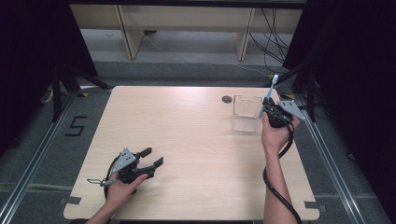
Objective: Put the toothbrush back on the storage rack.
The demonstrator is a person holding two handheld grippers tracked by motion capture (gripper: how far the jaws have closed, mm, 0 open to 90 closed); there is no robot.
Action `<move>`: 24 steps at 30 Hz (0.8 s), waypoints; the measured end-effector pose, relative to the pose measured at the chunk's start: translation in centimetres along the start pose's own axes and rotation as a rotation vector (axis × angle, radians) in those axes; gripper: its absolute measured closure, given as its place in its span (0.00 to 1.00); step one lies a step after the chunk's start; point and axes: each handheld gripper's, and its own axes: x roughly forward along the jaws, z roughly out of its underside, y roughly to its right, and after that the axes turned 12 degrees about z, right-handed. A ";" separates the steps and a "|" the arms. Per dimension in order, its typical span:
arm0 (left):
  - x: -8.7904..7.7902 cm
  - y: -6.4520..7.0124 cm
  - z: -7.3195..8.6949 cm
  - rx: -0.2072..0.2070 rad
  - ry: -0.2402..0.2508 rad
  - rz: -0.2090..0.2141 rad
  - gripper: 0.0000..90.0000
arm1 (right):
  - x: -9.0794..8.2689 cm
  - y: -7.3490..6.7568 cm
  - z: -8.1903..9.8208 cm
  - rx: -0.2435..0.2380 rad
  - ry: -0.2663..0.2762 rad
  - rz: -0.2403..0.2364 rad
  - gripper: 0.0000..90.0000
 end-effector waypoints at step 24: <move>0.1 -0.1 0.0 -0.001 0.010 0.006 0.35 | -0.3 -0.2 0.7 -0.012 -0.018 0.006 0.88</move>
